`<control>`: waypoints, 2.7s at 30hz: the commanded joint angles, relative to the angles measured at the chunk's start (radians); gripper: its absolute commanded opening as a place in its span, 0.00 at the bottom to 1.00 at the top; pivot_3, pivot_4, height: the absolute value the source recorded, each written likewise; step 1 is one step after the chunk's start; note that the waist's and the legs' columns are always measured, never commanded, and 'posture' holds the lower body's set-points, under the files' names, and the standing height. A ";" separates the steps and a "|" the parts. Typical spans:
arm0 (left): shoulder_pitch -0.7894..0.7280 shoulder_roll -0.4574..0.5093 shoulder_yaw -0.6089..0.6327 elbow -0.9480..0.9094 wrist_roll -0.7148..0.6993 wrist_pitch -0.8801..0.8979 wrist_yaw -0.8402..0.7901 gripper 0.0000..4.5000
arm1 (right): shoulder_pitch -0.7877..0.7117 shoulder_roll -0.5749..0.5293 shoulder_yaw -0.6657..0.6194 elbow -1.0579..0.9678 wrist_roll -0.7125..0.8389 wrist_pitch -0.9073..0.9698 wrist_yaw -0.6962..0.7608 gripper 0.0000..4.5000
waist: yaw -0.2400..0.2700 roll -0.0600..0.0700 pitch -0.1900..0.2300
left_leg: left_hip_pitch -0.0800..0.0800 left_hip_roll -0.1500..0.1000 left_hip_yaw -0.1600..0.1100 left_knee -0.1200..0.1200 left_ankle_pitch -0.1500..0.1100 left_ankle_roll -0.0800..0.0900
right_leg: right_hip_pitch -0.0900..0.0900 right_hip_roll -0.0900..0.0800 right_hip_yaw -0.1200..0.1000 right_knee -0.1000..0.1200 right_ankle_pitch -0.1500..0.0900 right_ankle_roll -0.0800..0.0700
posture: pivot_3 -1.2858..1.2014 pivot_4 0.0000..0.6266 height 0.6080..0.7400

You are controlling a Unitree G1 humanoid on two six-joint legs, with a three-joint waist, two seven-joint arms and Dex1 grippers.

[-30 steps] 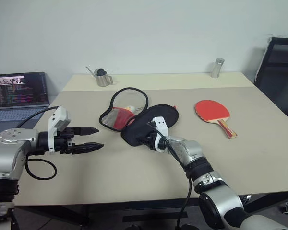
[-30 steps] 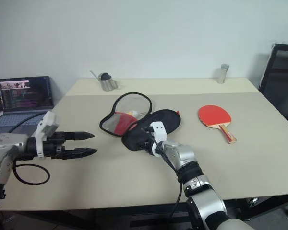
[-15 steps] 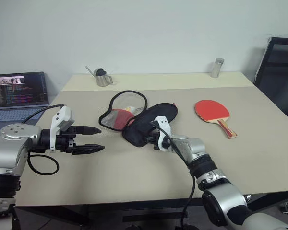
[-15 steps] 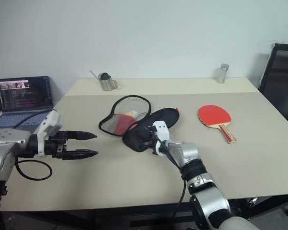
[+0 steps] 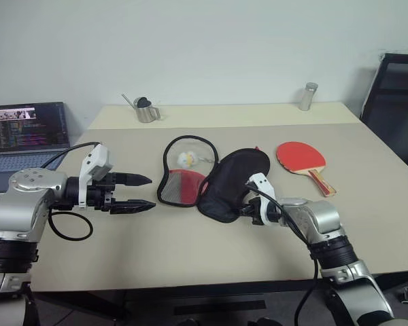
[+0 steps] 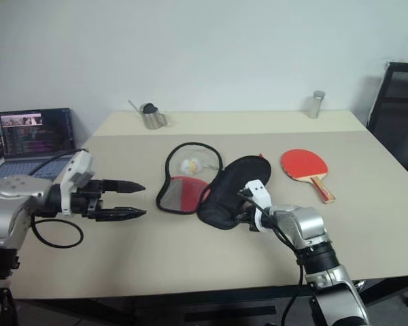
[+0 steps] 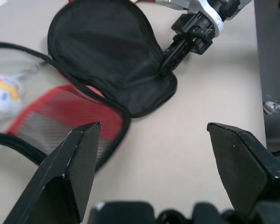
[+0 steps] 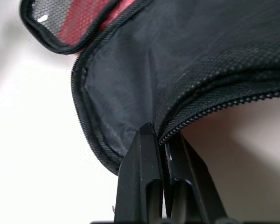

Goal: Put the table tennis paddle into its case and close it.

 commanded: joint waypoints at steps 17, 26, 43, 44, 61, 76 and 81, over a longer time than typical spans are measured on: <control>-0.018 -0.016 -0.006 -0.010 0.012 -0.038 -0.013 0.88 | -0.370 -0.190 0.239 0.572 -0.223 -0.407 0.379 0.01 | -0.003 -0.002 0.001 | 0.000 0.000 0.002 0.001 0.000 0.000 | 0.000 0.000 0.000 0.000 0.000 0.000 | 0.52 0.24 1.00; -0.043 -0.044 -0.004 -0.025 0.004 -0.032 0.027 0.88 | -0.494 -0.157 0.234 0.862 -0.333 -0.584 0.468 0.01 | -0.002 -0.003 0.002 | 0.000 0.000 0.002 0.001 0.000 0.000 | 0.000 0.000 0.000 0.000 0.000 0.000 | 0.52 0.24 1.00; -0.202 -0.192 -0.003 0.072 0.039 -0.146 0.163 0.88 | -0.540 -0.128 0.184 0.993 -0.417 -0.674 0.456 0.01 | -0.002 -0.003 0.002 | 0.000 0.000 0.003 0.003 0.000 0.000 | 0.000 0.000 0.001 0.002 0.002 -0.002 | 0.52 0.24 1.00; -0.209 -0.199 -0.003 0.079 0.041 -0.153 0.167 0.88 | -0.543 -0.128 0.183 0.997 -0.420 -0.677 0.459 0.01 | -0.003 -0.003 0.002 | 0.000 0.000 0.003 0.003 0.000 0.000 | 0.000 0.000 0.001 0.002 0.002 -0.002 | 0.52 0.24 1.00; -0.238 -0.253 -0.009 0.112 0.059 -0.196 0.205 0.88 | -0.620 -0.135 0.057 1.049 -0.427 -0.707 0.344 0.92 | -0.004 -0.003 0.002 | 0.000 0.000 0.004 0.003 0.000 0.000 | 0.000 0.000 0.002 0.002 0.005 -0.005 | 0.52 0.24 1.00; -0.287 -0.306 0.003 0.164 0.070 -0.245 0.268 0.88 | -0.557 -0.256 -0.065 0.869 -0.360 -0.742 0.337 0.99 | -0.004 -0.003 0.002 | 0.000 0.000 0.004 0.003 0.000 0.000 | 0.000 0.000 0.002 0.002 0.005 -0.005 | 0.52 0.24 1.00; -0.309 -0.337 0.000 0.174 0.078 -0.272 0.297 0.88 | -0.372 -0.292 -0.178 0.540 -0.269 -0.593 0.281 0.99 | 0.000 -0.003 0.002 | 0.000 -0.001 0.004 0.003 0.000 0.000 | 0.000 0.000 0.002 0.002 0.005 -0.005 | 0.52 0.24 1.00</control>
